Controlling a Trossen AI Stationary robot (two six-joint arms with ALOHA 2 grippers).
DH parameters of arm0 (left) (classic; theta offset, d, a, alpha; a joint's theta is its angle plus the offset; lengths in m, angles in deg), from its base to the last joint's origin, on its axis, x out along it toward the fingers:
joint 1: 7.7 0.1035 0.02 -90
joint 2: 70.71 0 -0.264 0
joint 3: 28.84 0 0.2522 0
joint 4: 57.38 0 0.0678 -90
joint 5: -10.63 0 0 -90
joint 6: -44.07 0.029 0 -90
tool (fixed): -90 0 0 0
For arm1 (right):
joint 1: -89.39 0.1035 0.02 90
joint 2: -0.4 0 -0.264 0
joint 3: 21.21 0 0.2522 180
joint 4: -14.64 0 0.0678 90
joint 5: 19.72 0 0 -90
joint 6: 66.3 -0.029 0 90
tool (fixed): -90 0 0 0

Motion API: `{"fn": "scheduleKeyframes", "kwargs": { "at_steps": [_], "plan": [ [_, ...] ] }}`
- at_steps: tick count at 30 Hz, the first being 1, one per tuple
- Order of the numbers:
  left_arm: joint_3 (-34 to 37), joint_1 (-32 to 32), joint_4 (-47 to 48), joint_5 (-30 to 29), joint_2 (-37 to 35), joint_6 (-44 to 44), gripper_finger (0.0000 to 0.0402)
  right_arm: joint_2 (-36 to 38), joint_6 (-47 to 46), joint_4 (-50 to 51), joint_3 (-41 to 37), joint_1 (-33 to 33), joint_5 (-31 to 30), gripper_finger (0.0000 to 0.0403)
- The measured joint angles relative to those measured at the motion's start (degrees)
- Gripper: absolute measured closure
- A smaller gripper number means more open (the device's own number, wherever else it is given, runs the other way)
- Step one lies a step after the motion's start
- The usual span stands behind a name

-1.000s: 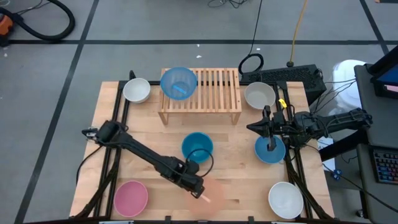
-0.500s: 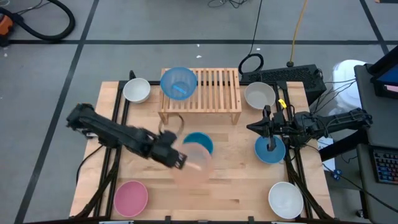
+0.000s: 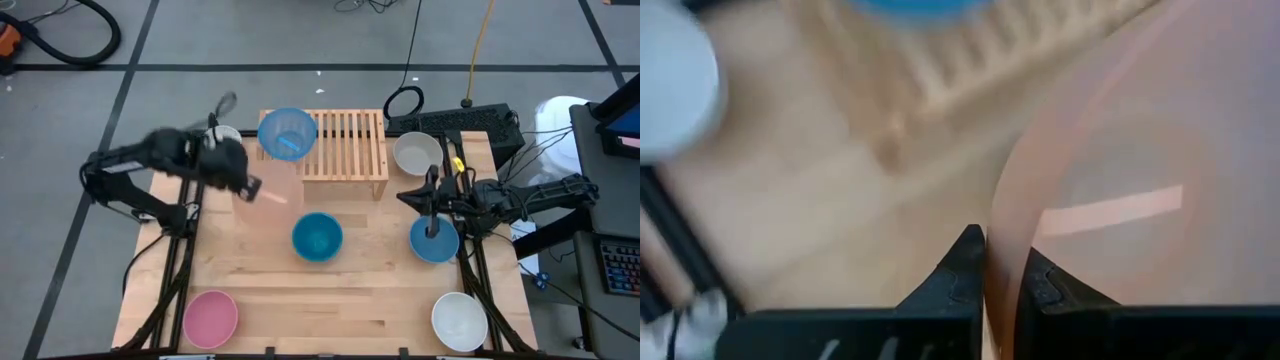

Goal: Place and stack bowls onto a shelf
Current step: Stack the orange bowl on top of the light blue bowl on the shelf

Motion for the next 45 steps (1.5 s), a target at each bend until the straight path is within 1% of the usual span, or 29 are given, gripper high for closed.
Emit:
{"fn": "scheduleKeyframes", "kwargs": {
  "at_steps": [3, 6, 10, 13, 17, 21, 27, 30, 33, 35, 40, 45],
  "plan": [
    [-4.17, 6.56, 0.34, -0.57, 0.19, 8.80, 0.0393, 0.00, -0.22, -0.01, 0.00, 0.00, -2.91, 0.0403],
    [-6.22, 13.06, 0.39, -1.51, 0.46, 15.67, 0.0393, 0.00, -0.19, 0.01, 0.00, -0.01, -5.15, 0.0403],
    [-6.81, 21.34, -0.73, -1.49, 0.34, 22.02, 0.0393, 0.00, 0.75, -0.12, 0.00, -0.09, -8.00, 0.0403],
    [-6.81, 27.15, -3.07, -1.41, 0.95, 26.00, 0.0393, 0.00, 0.84, -0.19, 0.00, -0.09, -8.24, 0.0403],
    [-6.81, 33.10, -9.39, 2.56, 3.57, 31.53, 0.0393, 0.00, 0.56, -0.21, 0.00, -0.09, -8.13, 0.0403],
    [-6.81, 37.13, -13.93, 7.84, 7.44, 35.14, 0.0393, 0.02, 0.49, -0.21, 0.00, -0.09, -8.11, 0.0403],
    [-6.80, 39.65, -14.81, 10.15, 13.75, 36.59, 0.0393, 0.27, 0.47, -0.21, 0.00, -0.09, -8.07, 0.0403],
    [-6.79, 39.76, -14.86, 13.43, 16.52, 37.56, 0.0393, 0.78, 0.57, -0.21, 0.00, -0.09, -8.07, 0.0403],
    [-6.79, 39.37, -14.90, 13.88, 18.83, 38.44, 0.0393, 1.50, 0.60, -0.21, 0.00, -0.09, -8.06, 0.0403],
    [-6.79, 39.32, -14.92, 13.84, 19.83, 39.42, 0.0392, 1.99, 0.60, -0.21, 0.00, -0.09, -8.06, 0.0403],
    [-6.79, 39.32, -14.94, 13.86, 20.30, 39.32, 0.0374, 3.29, 0.80, -0.22, 0.00, -0.09, -8.00, 0.0403],
    [-6.79, 39.32, -14.91, 13.84, 20.30, 39.20, 0.0369, 4.25, 2.12, -0.21, 0.00, -0.11, -8.00, 0.0403]
  ]
}}
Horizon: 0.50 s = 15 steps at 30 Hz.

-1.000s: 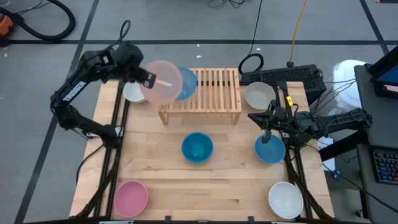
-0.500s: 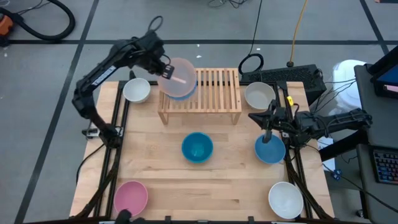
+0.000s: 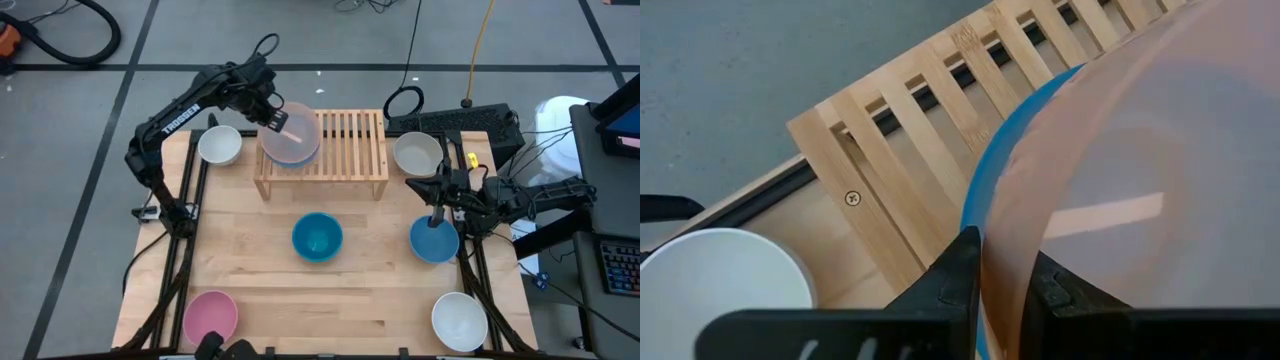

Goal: Place and stack bowls onto a shelf
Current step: Stack the orange bowl on top of the light blue bowl on the shelf

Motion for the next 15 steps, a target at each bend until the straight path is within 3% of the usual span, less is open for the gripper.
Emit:
{"fn": "scheduleKeyframes", "kwargs": {
  "at_steps": [6, 11, 15],
  "plan": [
    [0.00, 0.00, 0.01, 0.15, -0.18, -3.95, 0.0366, 0.27, 0.49, 0.00, 0.00, 0.00, 0.00, 0.0403],
    [0.00, 0.00, 0.03, 5.64, -2.13, -5.72, 0.0365, 0.27, 0.49, 0.00, 0.00, 0.00, 0.00, 0.0403],
    [0.00, -0.07, 0.15, 5.81, -3.31, -4.27, 0.0365, 0.27, 0.49, 0.00, 0.00, 0.00, 0.00, 0.0403]
  ]
}}
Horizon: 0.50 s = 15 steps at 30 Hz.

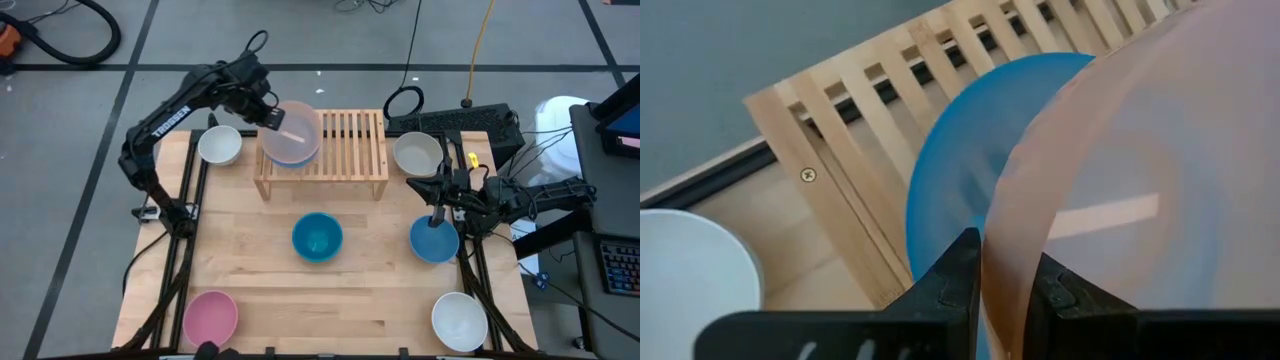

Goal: Place and stack bowls onto a shelf
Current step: Stack the orange bowl on top of the light blue bowl on the shelf

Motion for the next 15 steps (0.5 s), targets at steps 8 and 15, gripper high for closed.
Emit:
{"fn": "scheduleKeyframes", "kwargs": {
  "at_steps": [8, 15],
  "plan": [
    [0.00, 0.07, 0.06, -1.53, 0.03, 1.78, 0.0364, 0.00, -0.66, -0.01, 0.00, 0.00, 0.17, 0.0403],
    [0.00, 0.29, 0.15, 2.50, 0.05, 2.77, 0.0364, -0.02, -0.14, -0.82, 0.00, 0.00, 0.17, 0.0403]
  ]
}}
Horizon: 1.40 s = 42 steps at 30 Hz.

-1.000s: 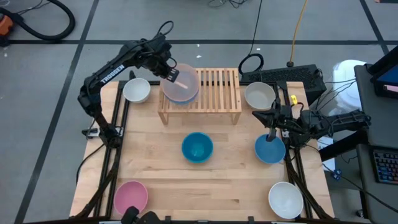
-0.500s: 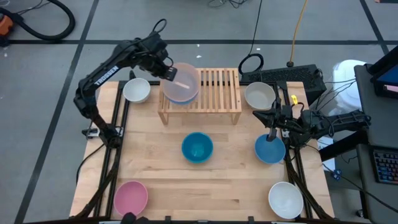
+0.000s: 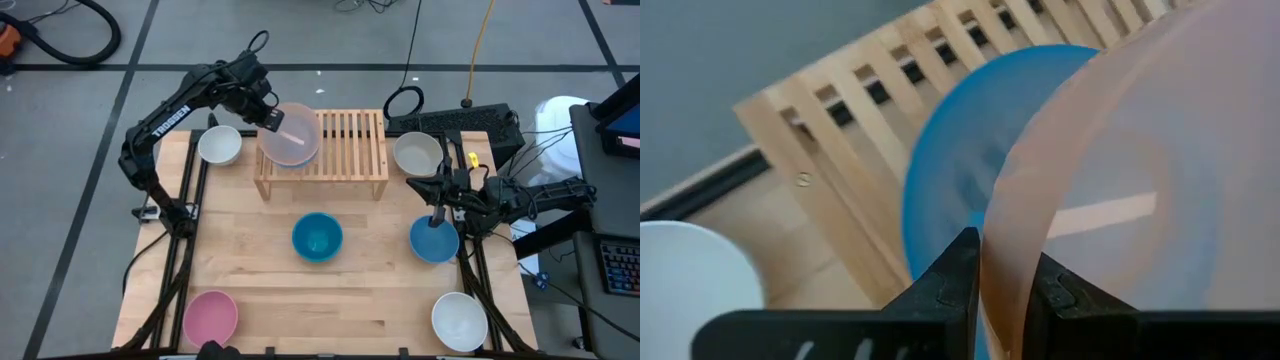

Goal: Place and stack bowls onto a shelf
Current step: Stack the orange bowl on top of the light blue bowl on the shelf

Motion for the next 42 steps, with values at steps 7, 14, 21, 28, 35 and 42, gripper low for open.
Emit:
{"fn": "scheduleKeyframes", "kwargs": {
  "at_steps": [7, 14, 21, 28, 35, 42],
  "plan": [
    [0.00, 0.82, 0.10, 4.79, 0.20, -0.50, 0.0364, 0.02, 2.88, -3.65, 0.00, 0.00, 0.02, 0.0403],
    [0.00, 0.78, 0.77, 4.96, 0.20, 0.15, 0.0364, 0.02, 3.13, -3.73, 0.00, 0.00, 0.02, 0.0403],
    [0.00, 0.62, 1.20, 2.52, 0.20, 0.54, 0.0383, 0.02, 3.16, -3.73, 0.00, 0.00, 0.02, 0.0403],
    [0.00, 0.09, 1.09, 2.36, 0.20, 2.73, 0.0365, 0.02, 3.58, -3.75, 0.00, 0.00, 0.03, 0.0403],
    [0.00, -0.21, 0.88, 2.38, 0.20, 3.56, 0.0328, 0.02, 6.55, -5.76, -0.02, 0.00, 0.04, 0.0403],
    [-0.05, -0.11, 0.97, 2.42, 0.12, 1.59, 0.0319, 0.00, 7.25, -5.80, -0.02, 0.00, 0.04, 0.0403]
  ]
}}
